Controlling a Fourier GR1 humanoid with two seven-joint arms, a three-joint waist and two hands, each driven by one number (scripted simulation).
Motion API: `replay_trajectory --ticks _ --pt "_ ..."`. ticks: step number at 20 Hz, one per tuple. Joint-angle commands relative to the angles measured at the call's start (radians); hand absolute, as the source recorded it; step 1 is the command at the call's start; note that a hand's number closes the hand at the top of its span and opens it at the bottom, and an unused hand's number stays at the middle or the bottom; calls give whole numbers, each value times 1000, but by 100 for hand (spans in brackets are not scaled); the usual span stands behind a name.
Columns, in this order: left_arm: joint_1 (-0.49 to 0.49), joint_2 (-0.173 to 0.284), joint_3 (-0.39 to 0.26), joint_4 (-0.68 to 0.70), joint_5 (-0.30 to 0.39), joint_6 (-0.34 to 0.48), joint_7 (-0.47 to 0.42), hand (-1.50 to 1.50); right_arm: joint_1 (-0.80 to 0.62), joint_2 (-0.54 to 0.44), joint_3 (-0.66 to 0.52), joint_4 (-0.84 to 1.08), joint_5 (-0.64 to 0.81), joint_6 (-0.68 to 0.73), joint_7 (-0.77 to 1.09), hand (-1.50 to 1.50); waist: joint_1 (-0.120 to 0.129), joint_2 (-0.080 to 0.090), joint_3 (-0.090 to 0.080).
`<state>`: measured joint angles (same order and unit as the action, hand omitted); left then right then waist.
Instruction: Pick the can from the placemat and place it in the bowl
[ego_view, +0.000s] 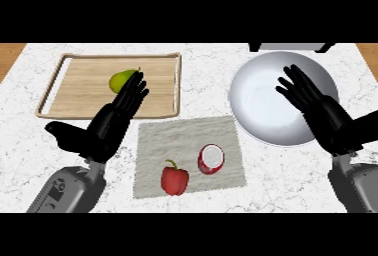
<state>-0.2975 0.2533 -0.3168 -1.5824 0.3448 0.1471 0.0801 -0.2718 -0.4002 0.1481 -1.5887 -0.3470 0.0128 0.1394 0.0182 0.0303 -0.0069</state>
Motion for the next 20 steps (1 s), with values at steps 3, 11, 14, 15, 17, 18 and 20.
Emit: replay_trajectory --ticks 3,11,14,15,17,18,20 --pt "35 129 121 46 -75 56 2 0 -55 -7 8 -153 129 -104 -5 150 -12 -38 5" --pt "162 235 217 93 -130 139 4 0 138 -167 56 -157 576 -374 258 -150 -69 -64 -1" --pt "151 246 242 108 -122 136 9 0 223 -114 220 -348 755 -447 330 -150 -79 -60 -1" --pt "170 228 232 103 -131 154 4 0 277 -115 271 -403 798 -442 355 -150 -86 -62 -1" --pt "189 239 236 100 -122 128 -5 0 332 -108 344 -486 919 -461 454 -150 -74 -56 0" --pt "175 216 225 81 -136 155 -2 0 346 -113 349 -556 976 -463 535 -150 -73 -53 1" --pt "189 260 258 76 -114 114 -3 0 380 -83 420 -587 1118 -456 637 -150 -55 -49 1"
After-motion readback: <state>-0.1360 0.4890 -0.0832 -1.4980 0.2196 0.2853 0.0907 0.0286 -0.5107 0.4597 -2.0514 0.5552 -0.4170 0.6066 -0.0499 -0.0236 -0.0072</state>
